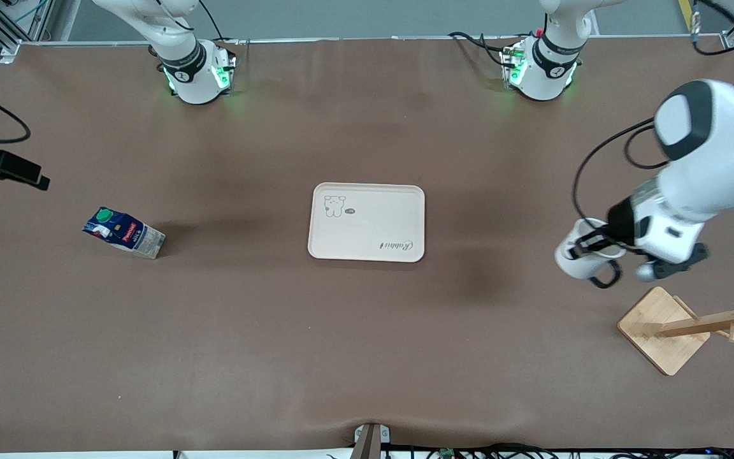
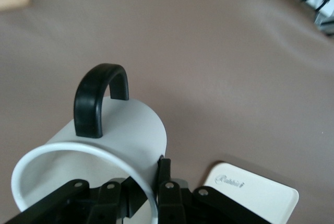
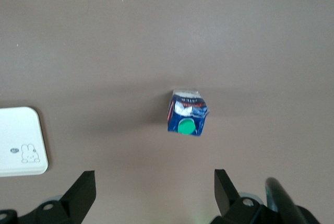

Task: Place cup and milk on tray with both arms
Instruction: 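Lift the mug off the tree while the right gripper reaches the milk, then carry the mug over the tray while the right gripper grasps the milk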

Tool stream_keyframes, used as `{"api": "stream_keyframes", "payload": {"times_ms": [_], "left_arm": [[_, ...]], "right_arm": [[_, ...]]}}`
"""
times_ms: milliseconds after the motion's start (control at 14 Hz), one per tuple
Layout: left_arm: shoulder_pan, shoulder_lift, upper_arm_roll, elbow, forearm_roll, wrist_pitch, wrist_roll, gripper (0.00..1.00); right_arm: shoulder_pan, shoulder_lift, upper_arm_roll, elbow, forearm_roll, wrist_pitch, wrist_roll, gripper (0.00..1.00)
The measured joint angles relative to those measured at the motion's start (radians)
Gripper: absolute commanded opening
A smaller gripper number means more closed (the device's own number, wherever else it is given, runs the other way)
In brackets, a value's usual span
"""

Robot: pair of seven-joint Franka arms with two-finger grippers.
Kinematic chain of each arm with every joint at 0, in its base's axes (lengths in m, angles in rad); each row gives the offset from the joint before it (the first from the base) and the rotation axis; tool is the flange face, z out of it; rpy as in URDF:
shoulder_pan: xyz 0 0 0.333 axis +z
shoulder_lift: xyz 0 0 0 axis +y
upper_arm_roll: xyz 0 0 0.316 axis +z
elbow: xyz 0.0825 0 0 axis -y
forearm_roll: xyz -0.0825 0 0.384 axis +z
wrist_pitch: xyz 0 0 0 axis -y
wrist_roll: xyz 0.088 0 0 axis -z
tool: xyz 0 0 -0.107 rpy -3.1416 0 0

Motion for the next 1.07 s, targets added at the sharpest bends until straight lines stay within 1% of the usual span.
{"api": "stream_keyframes", "payload": {"times_ms": [143,214,286,429,714,929,1071], "left_arm": [[-0.067,0.039,-0.002,0.000,0.046,0.002,-0.104,0.00],[-0.105,0.058,-0.003,0.001,0.089,0.004,-0.172,0.00],[-0.141,0.076,-0.004,0.004,0.130,0.007,-0.239,0.00],[-0.211,0.124,-0.005,0.025,0.170,0.012,-0.368,0.00],[-0.335,0.234,-0.003,0.076,0.177,0.035,-0.553,0.00],[-0.404,0.279,-0.002,0.084,0.177,0.086,-0.656,0.00],[-0.435,0.309,0.000,0.085,0.177,0.129,-0.700,0.00]], "right_arm": [[0.000,0.015,0.000,0.000,0.000,0.045,0.000,1.00],[0.000,0.025,0.000,-0.002,0.000,0.051,0.000,1.00],[0.000,0.047,0.000,-0.007,0.000,0.051,0.000,1.00],[0.002,0.105,0.000,-0.008,0.000,0.052,0.000,1.00],[-0.003,0.175,-0.003,-0.014,0.000,-0.020,0.000,1.00],[-0.015,0.218,-0.011,-0.017,0.000,-0.023,0.000,1.00],[-0.024,0.230,-0.013,-0.017,-0.002,-0.025,-0.001,1.00]]}}
